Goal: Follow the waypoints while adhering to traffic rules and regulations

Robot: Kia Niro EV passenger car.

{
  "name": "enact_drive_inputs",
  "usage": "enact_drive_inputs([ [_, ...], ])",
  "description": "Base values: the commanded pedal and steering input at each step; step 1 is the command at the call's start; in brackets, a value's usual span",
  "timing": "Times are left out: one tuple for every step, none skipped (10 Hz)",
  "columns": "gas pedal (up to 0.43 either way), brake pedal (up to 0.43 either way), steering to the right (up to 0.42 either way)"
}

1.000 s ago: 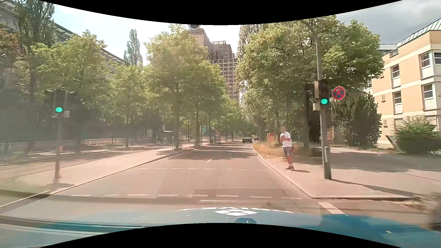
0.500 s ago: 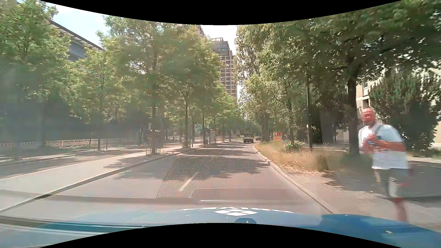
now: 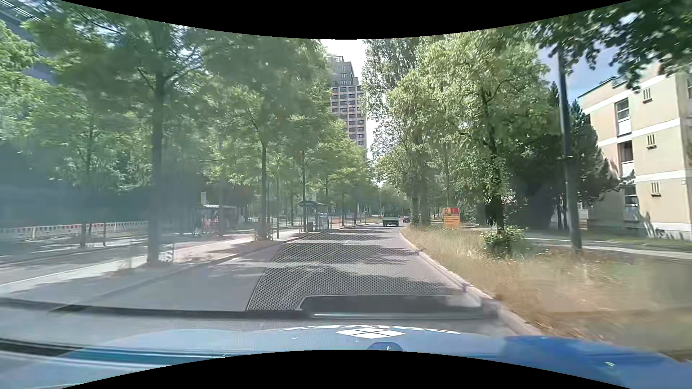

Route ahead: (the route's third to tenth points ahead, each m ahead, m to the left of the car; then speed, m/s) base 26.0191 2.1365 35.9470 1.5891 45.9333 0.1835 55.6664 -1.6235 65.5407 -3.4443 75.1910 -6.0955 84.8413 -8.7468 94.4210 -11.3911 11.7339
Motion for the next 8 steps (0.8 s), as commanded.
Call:
enact_drive_inputs([
  [0.157, 0.0, 0.015],
  [0.157, 0.0, 0.015],
  [0.157, 0.0, 0.015],
  [0.157, 0.0, 0.015],
  [0.157, 0.0, 0.015],
  [0.157, 0.0, 0.015],
  [0.157, 0.0, 0.017],
  [0.157, 0.0, 0.019],
])
